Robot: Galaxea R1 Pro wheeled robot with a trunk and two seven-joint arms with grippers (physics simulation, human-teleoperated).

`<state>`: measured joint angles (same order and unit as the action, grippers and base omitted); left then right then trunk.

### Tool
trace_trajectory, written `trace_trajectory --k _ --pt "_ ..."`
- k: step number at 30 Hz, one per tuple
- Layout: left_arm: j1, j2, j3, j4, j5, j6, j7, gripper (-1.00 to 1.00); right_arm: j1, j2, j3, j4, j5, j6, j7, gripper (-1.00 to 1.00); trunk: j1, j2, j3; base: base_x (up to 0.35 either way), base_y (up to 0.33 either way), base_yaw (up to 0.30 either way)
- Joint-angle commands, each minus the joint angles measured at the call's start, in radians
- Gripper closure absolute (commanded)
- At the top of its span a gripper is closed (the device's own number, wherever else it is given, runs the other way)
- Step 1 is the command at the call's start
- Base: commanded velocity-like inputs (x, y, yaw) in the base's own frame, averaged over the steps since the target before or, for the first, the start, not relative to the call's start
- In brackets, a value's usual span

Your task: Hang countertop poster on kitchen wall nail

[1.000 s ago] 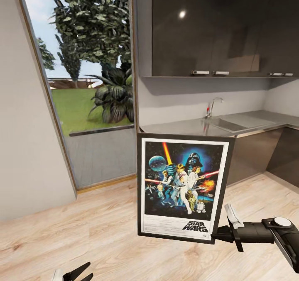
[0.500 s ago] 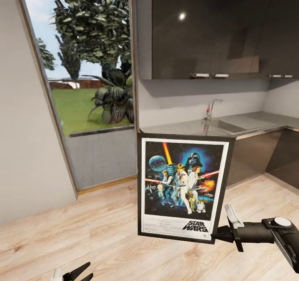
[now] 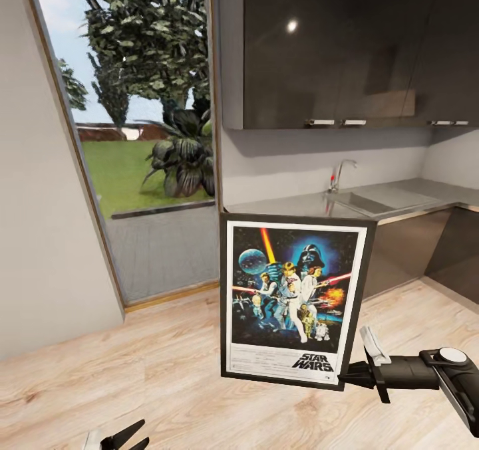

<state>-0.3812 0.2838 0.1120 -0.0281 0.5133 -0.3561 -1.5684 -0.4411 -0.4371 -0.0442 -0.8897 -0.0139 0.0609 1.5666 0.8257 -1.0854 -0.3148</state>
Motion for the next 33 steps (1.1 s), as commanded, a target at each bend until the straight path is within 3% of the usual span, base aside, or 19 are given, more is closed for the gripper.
trace_trajectory --k 1,33 --pt "-0.001 0.0 0.008 0.001 -0.006 -0.007 -0.002 -1.0 -0.001 0.0 0.0 0.0 -0.001 0.008 0.004 1.0 -0.004 0.006 0.001 0.0 0.0 0.0" --pt "-0.001 0.0 0.008 0.001 -0.006 -0.007 -0.002 -1.0 -0.001 0.0 0.0 0.0 -0.001 0.008 0.004 1.0 -0.127 0.23 0.1 0.0 0.0 0.0"
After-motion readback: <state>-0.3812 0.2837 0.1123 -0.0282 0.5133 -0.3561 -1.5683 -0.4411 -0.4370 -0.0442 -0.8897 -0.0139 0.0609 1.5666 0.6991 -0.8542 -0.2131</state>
